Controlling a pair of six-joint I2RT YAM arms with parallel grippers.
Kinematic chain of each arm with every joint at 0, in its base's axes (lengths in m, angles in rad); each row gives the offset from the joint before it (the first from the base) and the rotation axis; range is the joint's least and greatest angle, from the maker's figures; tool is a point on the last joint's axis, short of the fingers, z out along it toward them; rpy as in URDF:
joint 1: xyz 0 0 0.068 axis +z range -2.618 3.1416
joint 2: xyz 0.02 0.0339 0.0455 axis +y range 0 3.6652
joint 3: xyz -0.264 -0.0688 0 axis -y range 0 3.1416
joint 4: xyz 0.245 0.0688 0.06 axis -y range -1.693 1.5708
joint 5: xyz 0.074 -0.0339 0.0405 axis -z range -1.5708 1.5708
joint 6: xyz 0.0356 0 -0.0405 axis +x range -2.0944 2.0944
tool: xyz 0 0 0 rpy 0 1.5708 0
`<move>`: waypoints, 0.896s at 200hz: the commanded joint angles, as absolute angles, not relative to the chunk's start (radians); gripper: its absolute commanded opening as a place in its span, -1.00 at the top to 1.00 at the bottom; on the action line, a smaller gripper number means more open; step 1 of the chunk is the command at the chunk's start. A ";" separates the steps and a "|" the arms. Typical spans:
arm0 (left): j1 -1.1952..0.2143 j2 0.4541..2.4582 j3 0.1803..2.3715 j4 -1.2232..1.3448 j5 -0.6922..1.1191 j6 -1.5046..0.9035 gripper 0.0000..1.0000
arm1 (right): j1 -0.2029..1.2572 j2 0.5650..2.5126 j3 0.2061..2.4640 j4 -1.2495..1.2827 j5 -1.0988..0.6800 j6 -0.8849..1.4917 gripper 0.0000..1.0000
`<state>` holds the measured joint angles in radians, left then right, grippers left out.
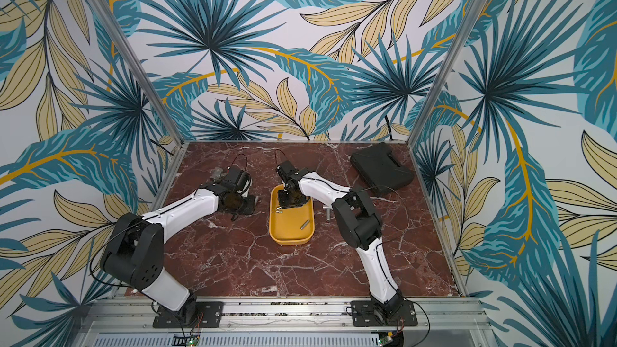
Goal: Take out the socket from the storage box
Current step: Pick up the socket head from the storage box.
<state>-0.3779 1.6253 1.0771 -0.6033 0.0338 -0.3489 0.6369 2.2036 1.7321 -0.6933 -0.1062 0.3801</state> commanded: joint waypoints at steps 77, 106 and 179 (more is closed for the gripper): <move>-0.370 1.605 1.068 -0.616 0.028 -0.345 0.28 | 0.649 2.262 1.744 -0.683 -0.154 0.351 0.23; -0.371 1.605 1.060 -0.609 0.033 -0.347 0.28 | 0.649 2.248 1.740 -0.689 -0.163 0.385 0.21; -0.371 1.603 1.054 -0.608 0.035 -0.345 0.28 | 0.649 2.243 1.752 -0.644 -0.146 0.512 0.15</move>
<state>-0.3779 1.6253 1.0771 -0.6094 0.0341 -0.3485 0.6422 2.2276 1.7412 -0.6407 -0.1577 0.4614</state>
